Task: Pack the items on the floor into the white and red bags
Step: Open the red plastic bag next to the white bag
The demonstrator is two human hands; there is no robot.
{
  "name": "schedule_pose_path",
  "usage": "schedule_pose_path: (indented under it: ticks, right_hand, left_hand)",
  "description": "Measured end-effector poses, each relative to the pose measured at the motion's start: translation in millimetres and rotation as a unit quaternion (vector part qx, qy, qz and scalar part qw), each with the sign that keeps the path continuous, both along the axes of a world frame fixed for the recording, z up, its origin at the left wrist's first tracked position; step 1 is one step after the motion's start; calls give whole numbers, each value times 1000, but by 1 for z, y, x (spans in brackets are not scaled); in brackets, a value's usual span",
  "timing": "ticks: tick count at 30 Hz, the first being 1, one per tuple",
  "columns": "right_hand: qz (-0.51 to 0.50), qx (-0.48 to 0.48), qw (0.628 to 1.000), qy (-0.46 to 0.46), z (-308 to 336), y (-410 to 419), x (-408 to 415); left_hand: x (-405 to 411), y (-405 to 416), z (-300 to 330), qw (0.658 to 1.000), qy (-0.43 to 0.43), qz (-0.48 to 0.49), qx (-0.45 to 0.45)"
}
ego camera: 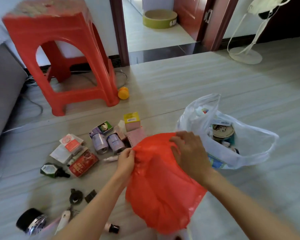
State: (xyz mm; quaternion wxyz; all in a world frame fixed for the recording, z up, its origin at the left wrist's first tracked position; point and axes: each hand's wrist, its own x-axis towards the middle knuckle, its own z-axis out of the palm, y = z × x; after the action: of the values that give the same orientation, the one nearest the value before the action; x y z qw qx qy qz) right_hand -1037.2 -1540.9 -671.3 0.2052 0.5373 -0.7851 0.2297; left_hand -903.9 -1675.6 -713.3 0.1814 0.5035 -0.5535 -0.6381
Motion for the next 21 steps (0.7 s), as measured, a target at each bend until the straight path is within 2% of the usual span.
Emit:
schedule_pose_path:
  ticks: [3, 6, 8, 10, 12, 14, 15, 17, 19, 21]
  right_hand:
    - [54, 109, 990, 66, -46, 7, -4]
    - [-6, 222, 971, 86, -69, 4, -34]
    - [-61, 252, 963, 75, -70, -8, -54]
    - [-89, 218, 970, 54, -62, -22, -63]
    - [-87, 140, 986, 31, -54, -33, -58]
    - [-26, 70, 997, 33, -54, -37, -42]
    - [23, 64, 997, 43, -56, -38, -32]
    - [89, 124, 985, 84, -66, -35, -20]
    - [65, 233, 965, 101, -80, -28, -31]
    - [13, 334, 939, 76, -87, -17, -57]
  left_hand:
    - [-11, -10, -16, 1000, 1, 26, -14]
    - [-19, -36, -11, 997, -10, 9, -82]
    - [-23, -53, -3, 986, -32, -38, -161]
    - [-25, -69, 0, 959, -72, -81, -260]
    - [-27, -84, 3, 934, -107, -84, -329]
    - [-28, -97, 4, 918, -136, -79, -364]
    - [-28, -102, 4, 911, -146, -85, -376]
    - [-29, -106, 2, 897, -147, -102, -404]
    - [-25, -107, 1, 876, -141, -128, -444]
    - [-17, -112, -5, 843, -151, -169, -487]
